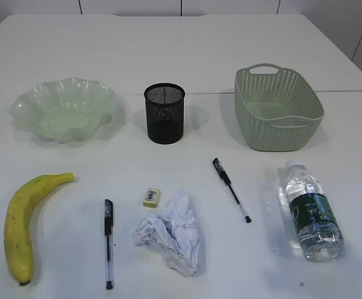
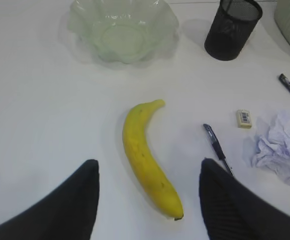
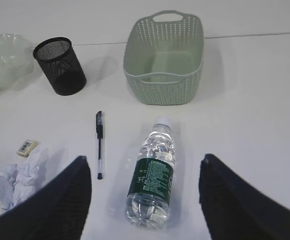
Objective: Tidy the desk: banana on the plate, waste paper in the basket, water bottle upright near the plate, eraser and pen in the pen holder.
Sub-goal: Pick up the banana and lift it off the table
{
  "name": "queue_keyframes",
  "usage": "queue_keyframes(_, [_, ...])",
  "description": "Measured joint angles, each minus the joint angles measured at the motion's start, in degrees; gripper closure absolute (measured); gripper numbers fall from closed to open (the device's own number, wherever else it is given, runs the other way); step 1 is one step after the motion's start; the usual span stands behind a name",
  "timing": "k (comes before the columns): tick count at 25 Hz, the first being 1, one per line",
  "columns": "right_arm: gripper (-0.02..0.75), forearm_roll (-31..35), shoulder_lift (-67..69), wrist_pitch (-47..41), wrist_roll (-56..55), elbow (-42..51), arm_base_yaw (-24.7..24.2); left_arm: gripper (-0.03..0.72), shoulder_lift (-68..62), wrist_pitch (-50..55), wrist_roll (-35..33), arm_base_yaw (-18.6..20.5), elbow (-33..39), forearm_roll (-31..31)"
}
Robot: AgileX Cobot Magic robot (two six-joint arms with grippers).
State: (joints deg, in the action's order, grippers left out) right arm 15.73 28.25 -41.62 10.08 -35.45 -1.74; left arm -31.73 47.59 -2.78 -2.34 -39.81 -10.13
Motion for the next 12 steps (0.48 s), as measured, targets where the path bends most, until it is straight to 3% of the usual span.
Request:
queue_keyframes(3, [0.263,0.96,0.36,0.64,1.59,0.00,0.00,0.249,-7.72,-0.44,0.00,0.00,-3.12,-0.14])
queue_keyframes(12, [0.276,2.32,6.02,0.55,2.00,-2.06,0.00,0.249,-23.62,0.21,0.00,0.00,-5.64,-4.39])
